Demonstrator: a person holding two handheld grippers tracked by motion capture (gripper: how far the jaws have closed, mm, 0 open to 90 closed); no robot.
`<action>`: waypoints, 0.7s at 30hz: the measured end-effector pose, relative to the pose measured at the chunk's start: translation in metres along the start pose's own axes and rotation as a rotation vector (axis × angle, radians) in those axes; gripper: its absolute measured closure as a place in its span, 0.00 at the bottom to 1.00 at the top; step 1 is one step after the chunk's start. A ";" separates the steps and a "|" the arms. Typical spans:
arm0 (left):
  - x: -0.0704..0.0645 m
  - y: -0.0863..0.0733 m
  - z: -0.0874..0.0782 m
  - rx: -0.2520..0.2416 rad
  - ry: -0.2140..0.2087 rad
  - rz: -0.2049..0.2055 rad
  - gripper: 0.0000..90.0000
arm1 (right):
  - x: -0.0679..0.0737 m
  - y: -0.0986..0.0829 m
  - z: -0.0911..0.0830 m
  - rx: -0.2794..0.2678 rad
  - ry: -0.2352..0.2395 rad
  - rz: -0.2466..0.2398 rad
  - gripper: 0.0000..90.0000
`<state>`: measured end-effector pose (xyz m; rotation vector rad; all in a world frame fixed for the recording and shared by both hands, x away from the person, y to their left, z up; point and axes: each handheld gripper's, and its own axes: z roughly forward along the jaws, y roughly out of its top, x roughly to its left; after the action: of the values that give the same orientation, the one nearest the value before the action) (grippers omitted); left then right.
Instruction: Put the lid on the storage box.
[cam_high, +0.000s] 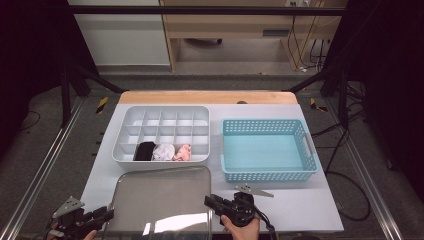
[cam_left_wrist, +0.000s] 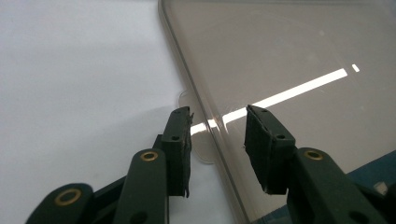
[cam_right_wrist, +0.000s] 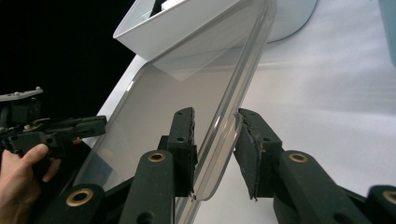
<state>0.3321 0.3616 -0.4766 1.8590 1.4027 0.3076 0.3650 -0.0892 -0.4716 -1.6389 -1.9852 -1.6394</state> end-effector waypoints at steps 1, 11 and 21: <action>0.000 0.000 0.000 0.001 0.002 0.002 0.67 | 0.000 0.000 0.001 0.012 -0.011 -0.008 0.72; 0.001 0.000 0.000 0.002 -0.006 -0.003 0.66 | 0.002 -0.005 0.010 0.119 0.085 -0.018 0.68; 0.004 0.001 0.000 -0.003 -0.031 -0.021 0.52 | -0.006 -0.001 0.005 0.155 0.029 -0.051 0.74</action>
<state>0.3341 0.3648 -0.4766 1.8374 1.3993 0.2690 0.3691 -0.0897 -0.4784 -1.5146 -2.0979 -1.4739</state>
